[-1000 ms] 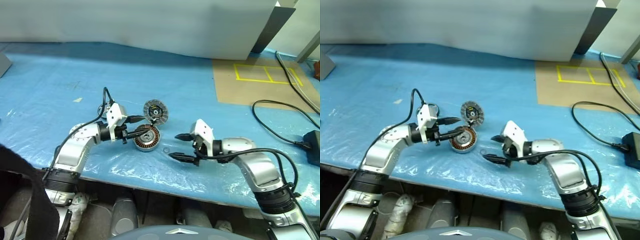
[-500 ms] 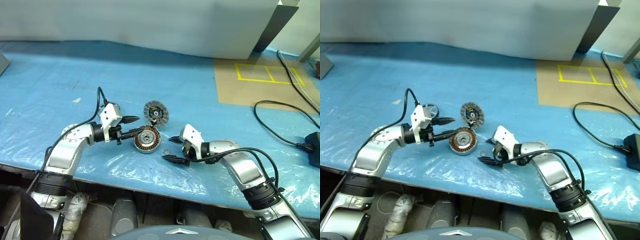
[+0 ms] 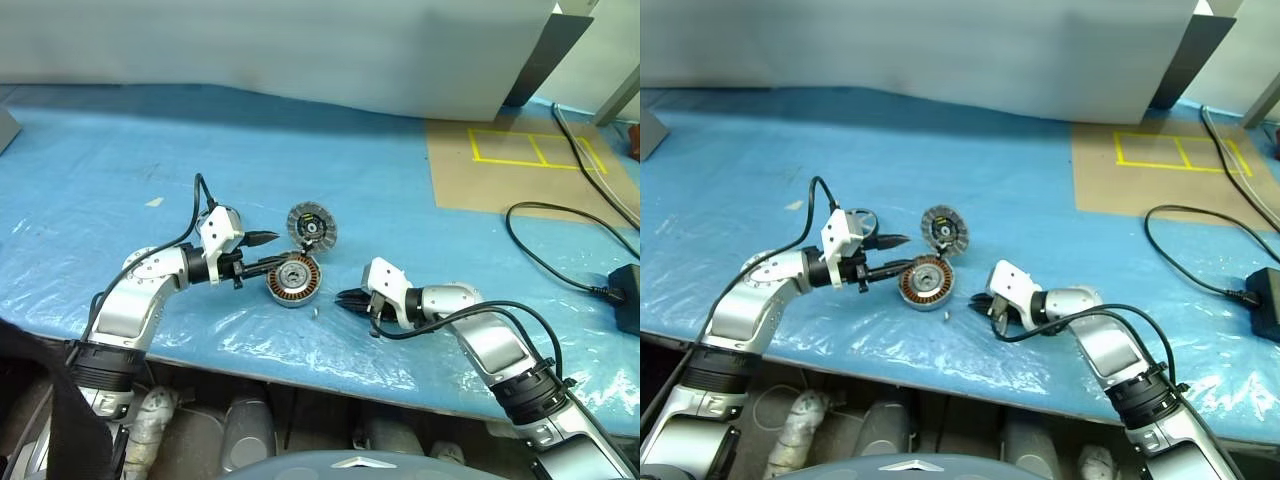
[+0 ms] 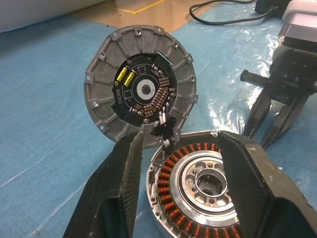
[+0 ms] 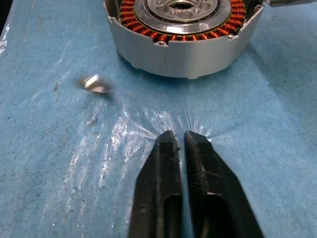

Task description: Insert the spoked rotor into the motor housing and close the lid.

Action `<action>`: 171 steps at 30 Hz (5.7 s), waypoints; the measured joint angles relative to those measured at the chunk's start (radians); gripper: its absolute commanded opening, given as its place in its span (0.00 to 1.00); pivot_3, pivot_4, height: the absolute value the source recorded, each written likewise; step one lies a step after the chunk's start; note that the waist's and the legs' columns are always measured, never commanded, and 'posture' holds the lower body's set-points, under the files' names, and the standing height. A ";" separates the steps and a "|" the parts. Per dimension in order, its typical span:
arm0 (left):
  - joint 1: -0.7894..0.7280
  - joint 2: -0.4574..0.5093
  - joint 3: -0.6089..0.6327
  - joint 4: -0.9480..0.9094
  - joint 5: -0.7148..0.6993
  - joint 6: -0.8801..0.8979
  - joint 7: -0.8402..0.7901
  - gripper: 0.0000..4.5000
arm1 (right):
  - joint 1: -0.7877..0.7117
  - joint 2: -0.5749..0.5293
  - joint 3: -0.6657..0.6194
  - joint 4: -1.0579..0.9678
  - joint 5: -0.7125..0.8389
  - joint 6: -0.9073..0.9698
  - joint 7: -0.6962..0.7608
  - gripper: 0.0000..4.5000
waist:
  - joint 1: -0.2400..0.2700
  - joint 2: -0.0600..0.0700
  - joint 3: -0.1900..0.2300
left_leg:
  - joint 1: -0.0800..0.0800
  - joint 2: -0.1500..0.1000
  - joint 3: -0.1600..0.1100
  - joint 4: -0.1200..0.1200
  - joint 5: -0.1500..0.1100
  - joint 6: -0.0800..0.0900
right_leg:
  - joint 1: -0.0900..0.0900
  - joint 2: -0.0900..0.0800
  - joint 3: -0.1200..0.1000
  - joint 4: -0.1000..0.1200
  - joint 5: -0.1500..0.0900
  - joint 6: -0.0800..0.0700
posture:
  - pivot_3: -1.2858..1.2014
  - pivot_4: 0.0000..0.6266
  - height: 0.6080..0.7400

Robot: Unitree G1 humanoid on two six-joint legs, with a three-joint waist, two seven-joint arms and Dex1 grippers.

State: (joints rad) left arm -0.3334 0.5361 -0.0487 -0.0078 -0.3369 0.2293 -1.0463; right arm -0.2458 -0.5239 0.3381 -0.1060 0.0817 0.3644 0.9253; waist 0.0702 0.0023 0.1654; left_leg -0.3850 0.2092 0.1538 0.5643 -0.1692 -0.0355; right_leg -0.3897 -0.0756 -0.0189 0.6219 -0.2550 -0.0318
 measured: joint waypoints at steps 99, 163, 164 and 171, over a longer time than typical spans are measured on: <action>0.063 0.054 -0.010 -0.095 -0.012 0.047 0.014 0.56 | -0.148 0.056 -0.057 -0.193 0.235 0.228 0.019 0.12 | -0.004 0.000 0.000 | 0.001 0.000 0.000 -0.003 0.000 0.000 | -0.001 0.001 0.001 -0.001 0.000 0.000 | 0.52 0.24 1.00; 0.193 0.079 -0.002 -0.080 0.007 -0.066 0.008 0.56 | -0.288 0.254 0.068 0.258 0.002 -0.021 0.032 0.56 | -0.002 0.000 0.000 | -0.001 -0.001 0.000 -0.001 0.000 0.000 | -0.002 0.000 0.000 0.001 0.000 0.000 | 0.52 0.24 1.00; 0.192 0.077 -0.002 -0.080 0.007 -0.065 0.008 0.56 | -0.288 0.252 0.064 0.255 0.003 -0.013 0.032 0.56 | -0.002 0.000 0.000 | -0.001 -0.001 0.000 -0.001 0.000 0.000 | -0.002 0.000 0.000 0.001 0.000 0.000 | 0.52 0.24 1.00; 0.181 0.071 -0.003 -0.071 0.007 -0.063 0.008 0.56 | -0.285 0.226 0.014 0.217 0.066 0.057 0.055 0.56 | -0.002 0.000 0.000 | -0.001 -0.001 0.000 -0.001 0.000 0.000 | -0.002 0.000 0.000 0.001 0.000 0.000 | 0.52 0.24 1.00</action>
State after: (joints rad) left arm -0.1524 0.6068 -0.0513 -0.0787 -0.3299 0.1665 -1.0387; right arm -0.5308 -0.2980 0.3517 0.1109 0.1480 0.4211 0.9802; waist 0.0684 0.0024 0.1650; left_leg -0.3858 0.2085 0.1541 0.5631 -0.1690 -0.0358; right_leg -0.3916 -0.0755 -0.0186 0.6231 -0.2551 -0.0316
